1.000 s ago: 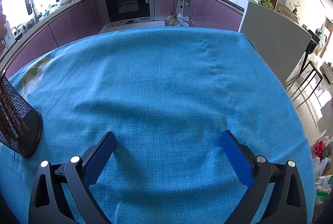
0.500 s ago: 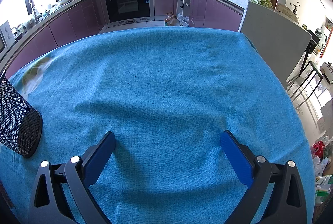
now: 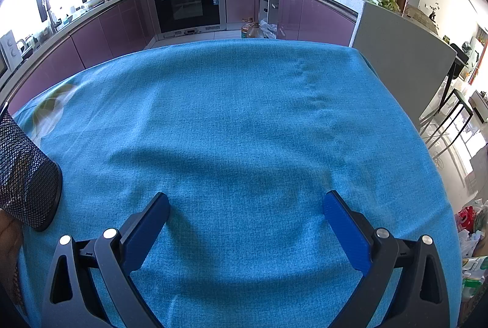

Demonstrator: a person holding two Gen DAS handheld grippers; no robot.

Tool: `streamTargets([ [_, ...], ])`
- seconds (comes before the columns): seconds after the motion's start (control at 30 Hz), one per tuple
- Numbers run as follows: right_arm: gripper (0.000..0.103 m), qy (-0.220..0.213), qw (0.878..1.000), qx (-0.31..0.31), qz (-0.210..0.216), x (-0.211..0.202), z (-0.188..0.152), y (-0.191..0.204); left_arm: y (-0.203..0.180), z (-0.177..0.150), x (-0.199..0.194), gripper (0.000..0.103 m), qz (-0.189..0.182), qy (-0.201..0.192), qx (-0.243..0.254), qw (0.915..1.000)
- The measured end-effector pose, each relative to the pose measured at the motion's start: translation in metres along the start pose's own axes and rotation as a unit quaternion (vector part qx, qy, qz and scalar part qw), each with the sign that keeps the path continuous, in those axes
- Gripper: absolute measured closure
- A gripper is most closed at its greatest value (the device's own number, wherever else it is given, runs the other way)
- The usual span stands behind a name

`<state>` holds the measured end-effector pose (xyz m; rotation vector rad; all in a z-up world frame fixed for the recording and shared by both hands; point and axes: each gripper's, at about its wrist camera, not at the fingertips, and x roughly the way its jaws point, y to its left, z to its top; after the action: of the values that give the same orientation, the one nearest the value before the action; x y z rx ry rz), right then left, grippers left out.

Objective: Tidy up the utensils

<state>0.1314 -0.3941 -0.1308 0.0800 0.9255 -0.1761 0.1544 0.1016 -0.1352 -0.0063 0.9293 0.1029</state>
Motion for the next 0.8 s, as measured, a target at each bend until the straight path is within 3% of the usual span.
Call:
streamTargets([
  [0.8, 0.005, 0.001, 1.000, 0.022, -0.015, 0.0026, 0.0039, -0.0004, -0.0018, -0.0017, -0.0001, 0.004, 0.010, 0.002, -0.013, 0.9999],
])
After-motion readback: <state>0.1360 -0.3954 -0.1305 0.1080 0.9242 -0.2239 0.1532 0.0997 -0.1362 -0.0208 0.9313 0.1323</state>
